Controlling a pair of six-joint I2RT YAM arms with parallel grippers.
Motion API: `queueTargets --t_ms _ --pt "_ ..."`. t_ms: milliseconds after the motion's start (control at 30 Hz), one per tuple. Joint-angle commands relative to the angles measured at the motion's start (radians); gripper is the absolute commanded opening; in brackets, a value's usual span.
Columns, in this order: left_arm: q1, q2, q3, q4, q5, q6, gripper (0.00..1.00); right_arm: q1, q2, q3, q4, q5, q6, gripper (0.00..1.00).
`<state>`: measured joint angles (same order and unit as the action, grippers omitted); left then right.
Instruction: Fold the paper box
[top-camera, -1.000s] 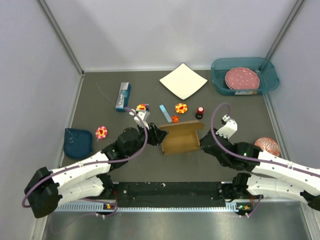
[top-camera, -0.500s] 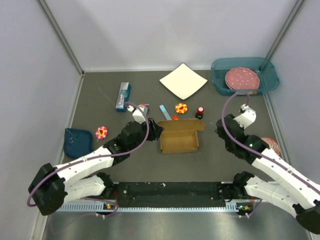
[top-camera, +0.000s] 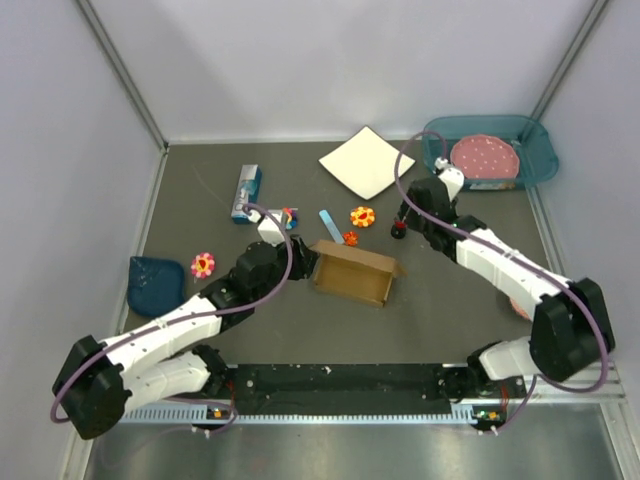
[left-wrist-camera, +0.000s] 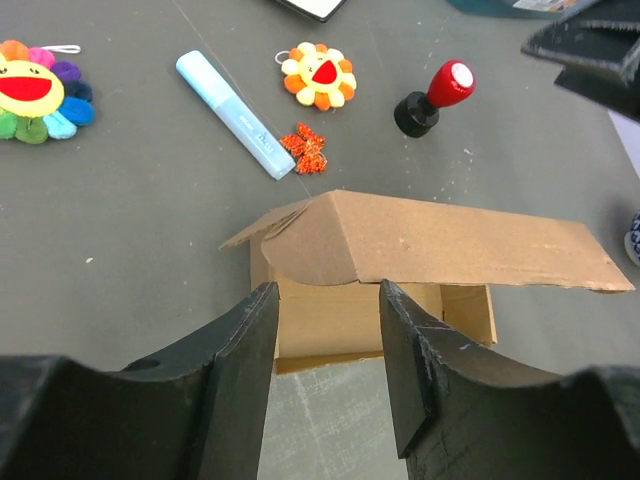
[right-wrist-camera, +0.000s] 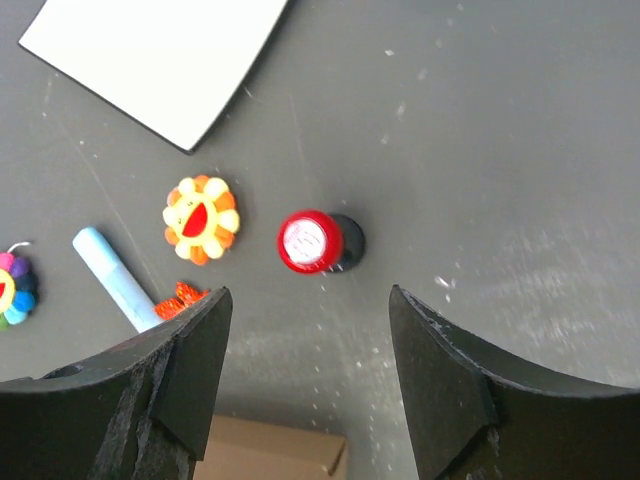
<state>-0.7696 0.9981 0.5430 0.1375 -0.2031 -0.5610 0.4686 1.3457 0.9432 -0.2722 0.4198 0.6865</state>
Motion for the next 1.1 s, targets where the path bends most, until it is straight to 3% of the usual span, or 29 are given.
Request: queueTargets --t_ms 0,200,500,1067 --pt "0.010 0.020 0.051 0.007 0.004 0.029 0.50 -0.021 0.079 0.094 0.094 -0.047 -0.080 0.65" --pt "0.012 0.054 0.081 0.017 0.028 0.024 0.51 -0.028 0.211 0.154 0.094 -0.049 -0.137 0.65" --pt "0.021 0.094 0.112 0.037 0.042 0.029 0.52 -0.031 0.190 0.146 0.102 -0.068 -0.145 0.66" --pt "0.026 0.139 0.137 0.047 0.064 0.024 0.53 -0.041 0.388 0.266 0.021 -0.019 -0.214 0.66"
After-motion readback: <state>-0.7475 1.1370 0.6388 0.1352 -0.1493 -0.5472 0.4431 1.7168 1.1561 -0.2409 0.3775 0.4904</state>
